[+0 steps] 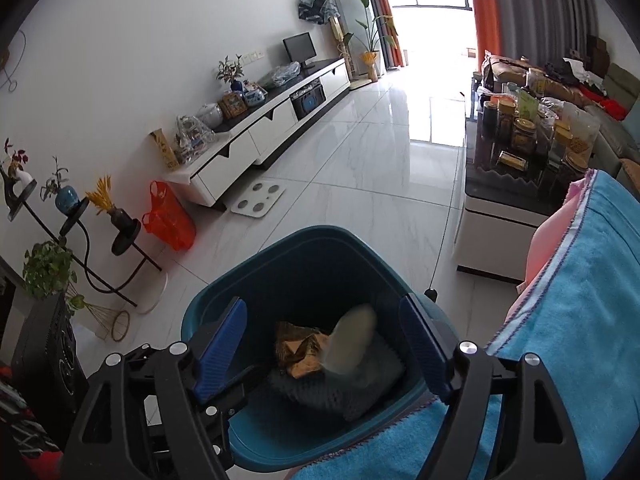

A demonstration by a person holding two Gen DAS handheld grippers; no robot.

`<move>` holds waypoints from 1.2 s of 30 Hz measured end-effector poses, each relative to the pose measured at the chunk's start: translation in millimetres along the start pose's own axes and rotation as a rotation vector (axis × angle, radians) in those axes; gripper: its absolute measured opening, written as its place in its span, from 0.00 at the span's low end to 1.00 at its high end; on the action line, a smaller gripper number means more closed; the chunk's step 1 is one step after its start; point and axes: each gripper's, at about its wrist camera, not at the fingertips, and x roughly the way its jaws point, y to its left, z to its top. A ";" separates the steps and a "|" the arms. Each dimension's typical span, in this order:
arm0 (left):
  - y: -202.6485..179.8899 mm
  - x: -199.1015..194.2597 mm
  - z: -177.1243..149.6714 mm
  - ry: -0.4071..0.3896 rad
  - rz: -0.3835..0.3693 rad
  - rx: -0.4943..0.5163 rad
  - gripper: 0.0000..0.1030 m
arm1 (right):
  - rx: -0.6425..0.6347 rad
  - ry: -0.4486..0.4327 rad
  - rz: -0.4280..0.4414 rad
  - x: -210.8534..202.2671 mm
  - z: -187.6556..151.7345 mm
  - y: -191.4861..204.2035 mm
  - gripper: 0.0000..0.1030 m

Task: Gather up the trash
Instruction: 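Carry the wrapper and cup to the teal bin and open both tools, then move both tools back over the table toward the remaining trash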

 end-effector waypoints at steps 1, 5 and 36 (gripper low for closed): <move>1.6 -3.2 0.6 -0.011 0.003 -0.008 0.66 | 0.010 -0.008 0.003 -3.5 -0.5 -1.7 0.74; 7.8 -20.7 1.7 -0.060 0.032 -0.041 0.85 | 0.045 -0.052 0.018 -22.6 -1.7 -12.9 0.79; -158.0 -166.8 2.4 -0.304 -0.232 0.123 0.95 | 0.155 -0.476 -0.440 -251.9 -186.2 -85.9 0.93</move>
